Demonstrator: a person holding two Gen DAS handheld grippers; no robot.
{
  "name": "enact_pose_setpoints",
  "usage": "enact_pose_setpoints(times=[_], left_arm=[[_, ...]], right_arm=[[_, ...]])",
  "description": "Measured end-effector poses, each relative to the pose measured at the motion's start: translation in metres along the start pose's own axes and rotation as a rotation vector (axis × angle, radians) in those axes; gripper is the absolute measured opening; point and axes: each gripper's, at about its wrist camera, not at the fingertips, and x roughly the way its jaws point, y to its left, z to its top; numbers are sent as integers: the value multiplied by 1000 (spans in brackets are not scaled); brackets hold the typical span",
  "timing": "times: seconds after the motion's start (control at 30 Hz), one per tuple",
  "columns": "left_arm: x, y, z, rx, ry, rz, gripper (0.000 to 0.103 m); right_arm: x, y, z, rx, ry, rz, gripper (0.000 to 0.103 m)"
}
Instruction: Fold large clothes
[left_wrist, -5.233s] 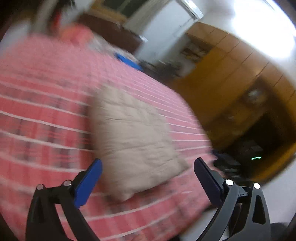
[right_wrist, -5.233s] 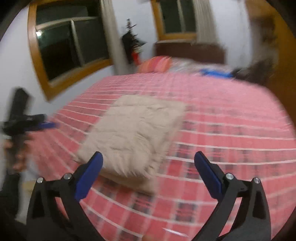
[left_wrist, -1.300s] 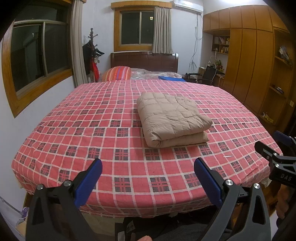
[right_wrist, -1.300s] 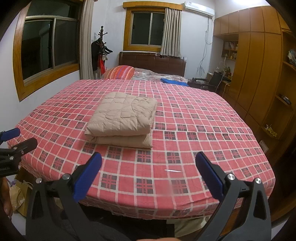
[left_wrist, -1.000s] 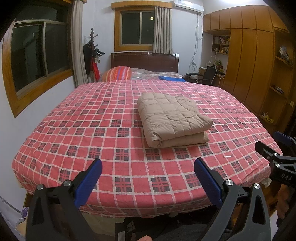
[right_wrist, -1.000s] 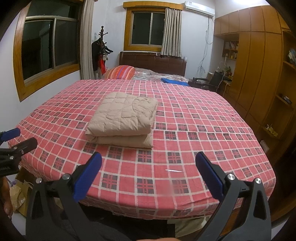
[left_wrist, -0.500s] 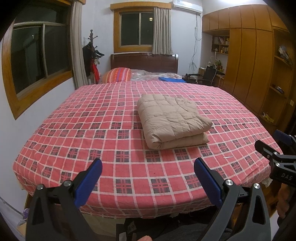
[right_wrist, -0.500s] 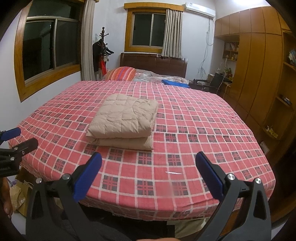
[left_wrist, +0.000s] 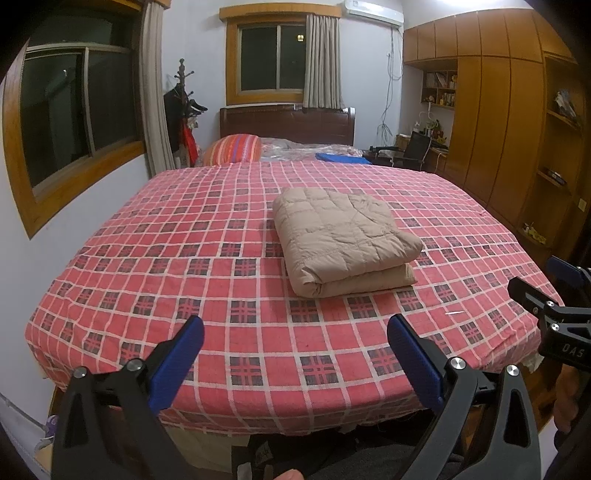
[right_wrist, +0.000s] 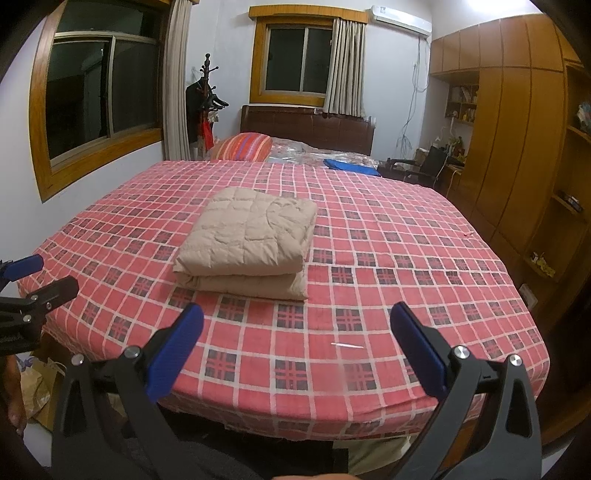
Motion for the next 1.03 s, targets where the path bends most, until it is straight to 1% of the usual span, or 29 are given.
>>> enact_pose_setpoints(times=[0.67,1.03], left_arm=[[2,-2,-6,-10,12,-2,99],[6,1,-8,-16,19,-5,99]], right_arm=[[4,4,-5,9,15,7,101],[4,3,-7,2,7,13,100]])
